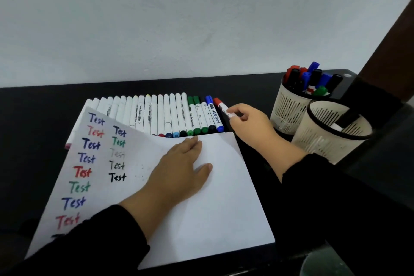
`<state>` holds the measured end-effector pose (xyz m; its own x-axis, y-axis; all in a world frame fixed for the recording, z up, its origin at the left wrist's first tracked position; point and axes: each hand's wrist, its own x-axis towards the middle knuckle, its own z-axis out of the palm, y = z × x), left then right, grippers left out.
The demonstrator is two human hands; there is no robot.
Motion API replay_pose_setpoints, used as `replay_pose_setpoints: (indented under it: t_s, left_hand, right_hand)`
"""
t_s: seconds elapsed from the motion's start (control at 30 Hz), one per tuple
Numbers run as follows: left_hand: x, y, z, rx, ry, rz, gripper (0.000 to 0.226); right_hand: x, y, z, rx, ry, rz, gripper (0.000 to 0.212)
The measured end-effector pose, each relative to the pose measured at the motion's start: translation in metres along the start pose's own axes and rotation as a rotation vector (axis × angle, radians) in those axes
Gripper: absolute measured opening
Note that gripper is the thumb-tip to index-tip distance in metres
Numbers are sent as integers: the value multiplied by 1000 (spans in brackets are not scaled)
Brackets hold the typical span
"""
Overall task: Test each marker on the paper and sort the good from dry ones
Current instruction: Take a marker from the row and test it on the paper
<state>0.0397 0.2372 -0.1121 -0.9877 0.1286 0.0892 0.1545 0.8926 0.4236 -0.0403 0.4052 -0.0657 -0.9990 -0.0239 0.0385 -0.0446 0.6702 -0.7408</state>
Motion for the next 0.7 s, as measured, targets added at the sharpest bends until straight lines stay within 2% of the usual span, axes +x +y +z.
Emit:
replay_pose_setpoints:
  t_s: [0.2,0.47,0.6,0.7]
  left_hand:
    - [-5,4,-5,-2,68,19,65]
    - [-10,4,-31,-576,170,-93,59]
    - [-16,0,-49,-581,179,-118,56]
    - [-28,-10,-67,-495,89,-167,45]
  right_hand:
    - [-30,-21,-7,241,186,80,28]
    - [-72,-49,-6,549,363,56,35]
    - [-83,-59,10,664,392,151,34]
    - [-91,-69,24,730,363,248,31]
